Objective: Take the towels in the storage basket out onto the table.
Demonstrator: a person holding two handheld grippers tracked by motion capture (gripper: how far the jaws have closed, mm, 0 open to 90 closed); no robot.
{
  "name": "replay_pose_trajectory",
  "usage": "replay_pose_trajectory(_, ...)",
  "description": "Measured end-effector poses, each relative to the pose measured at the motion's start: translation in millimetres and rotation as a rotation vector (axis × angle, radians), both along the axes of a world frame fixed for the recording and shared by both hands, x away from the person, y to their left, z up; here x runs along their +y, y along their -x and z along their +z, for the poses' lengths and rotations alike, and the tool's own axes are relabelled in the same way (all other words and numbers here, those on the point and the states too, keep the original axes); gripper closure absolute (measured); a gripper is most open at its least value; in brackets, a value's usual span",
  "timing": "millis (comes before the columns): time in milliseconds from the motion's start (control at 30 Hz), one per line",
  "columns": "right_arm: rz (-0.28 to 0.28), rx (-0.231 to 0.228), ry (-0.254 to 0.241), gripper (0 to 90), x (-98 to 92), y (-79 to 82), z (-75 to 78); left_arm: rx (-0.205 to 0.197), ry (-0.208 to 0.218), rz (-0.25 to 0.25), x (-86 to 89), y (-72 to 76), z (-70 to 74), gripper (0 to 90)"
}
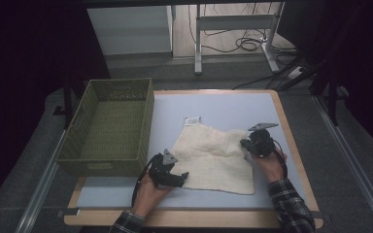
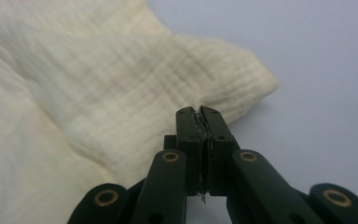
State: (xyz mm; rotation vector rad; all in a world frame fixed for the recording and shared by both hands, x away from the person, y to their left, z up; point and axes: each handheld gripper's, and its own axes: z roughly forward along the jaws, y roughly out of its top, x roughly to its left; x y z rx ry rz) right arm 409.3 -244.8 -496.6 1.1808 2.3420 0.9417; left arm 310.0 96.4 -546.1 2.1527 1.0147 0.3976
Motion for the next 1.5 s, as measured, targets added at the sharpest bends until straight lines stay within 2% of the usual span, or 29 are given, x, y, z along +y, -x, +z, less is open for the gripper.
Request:
replay_pose_trajectory(100,-0.002,-0.049,-0.007,87.2,-4.2,3.1,27.2,0.000,0.000,0.000,-0.1,0.0,0.0,13.1)
replay_pose_trajectory(167,0.000,-0.084,0.006,85.6,-5.6,3.1,47.2,0.000,0.000,0.000,0.0,-0.1,-0.1,13.1)
replay_pose_trajectory(233,-0.009,-0.107,0.013,74.5,-6.4,0.9,56.8,0.000,0.001,0.000,0.0,0.0,0.0,13.1)
replay_pose_trajectory(300,-0.013,-0.096,0.025,68.0,-7.2,-0.8,58.3,0.002,0.000,0.000,0.2,0.0,0.3,13.1)
replay_pose_trajectory(433,0.009,-0.067,0.043,64.6,-10.7,8.1,48.5,0.028,-0.024,-0.021,-1.7,4.4,7.4,15.9)
replay_pose_trajectory(533,0.027,-0.044,0.034,64.5,-15.1,21.8,40.4,0.026,-0.006,-0.046,-0.5,12.8,14.5,22.7)
replay_pose_trajectory(600,0.045,-0.026,0.028,65.0,-18.7,34.1,34.6,0.014,-0.013,-0.054,0.7,18.8,17.5,26.5)
replay_pose_trajectory(633,0.054,-0.016,0.022,65.0,-20.4,41.4,31.5,0.009,-0.017,-0.062,2.8,22.9,18.8,31.6)
replay_pose_trajectory(767,0.098,0.019,0.010,66.9,-26.3,73.7,18.9,0.011,-0.033,-0.071,13.3,33.2,20.5,42.4)
replay_pose_trajectory(900,0.147,0.056,0.009,68.5,-32.2,104.1,8.2,0.022,-0.013,-0.069,26.2,40.4,20.5,51.5)
replay_pose_trajectory(1033,0.187,0.073,-0.011,66.5,-32.4,125.0,1.1,0.029,-0.005,-0.059,31.9,42.7,16.9,50.6)
replay_pose_trajectory(1133,0.218,0.080,-0.020,62.3,-28.6,136.2,-6.5,0.033,-0.016,-0.058,33.1,42.7,11.6,48.3)
replay_pose_trajectory(1167,0.221,0.074,-0.006,62.3,-26.7,139.6,-9.9,0.038,-0.025,-0.063,32.5,42.3,9.4,48.2)
replay_pose_trajectory(1200,0.223,0.066,0.023,62.8,-24.9,141.9,-13.8,0.033,-0.015,-0.065,32.4,42.4,8.5,48.3)
replay_pose_trajectory(1233,0.223,0.064,0.044,63.9,-23.8,143.0,-16.4,0.043,0.001,-0.071,32.4,42.1,7.9,50.4)
replay_pose_trajectory(1267,0.224,0.037,0.051,70.1,-23.5,144.8,-19.0,0.045,0.011,-0.081,32.5,41.7,7.5,56.0)
replay_pose_trajectory(1333,0.224,0.029,0.037,84.1,-24.6,146.9,-19.6,0.049,0.029,-0.092,31.1,41.8,7.0,65.6)
replay_pose_trajectory(1400,0.227,0.029,0.035,86.3,-24.5,147.9,-19.8,0.064,0.040,-0.115,29.1,41.3,7.5,81.6)
replay_pose_trajectory(1433,0.225,0.025,0.040,86.4,-23.8,148.9,-19.5,0.061,0.029,-0.115,27.3,41.8,8.2,85.6)
replay_pose_trajectory(1500,0.229,0.024,0.054,86.4,-23.4,151.2,-18.2,0.053,0.004,-0.121,24.8,43.7,10.4,86.8)
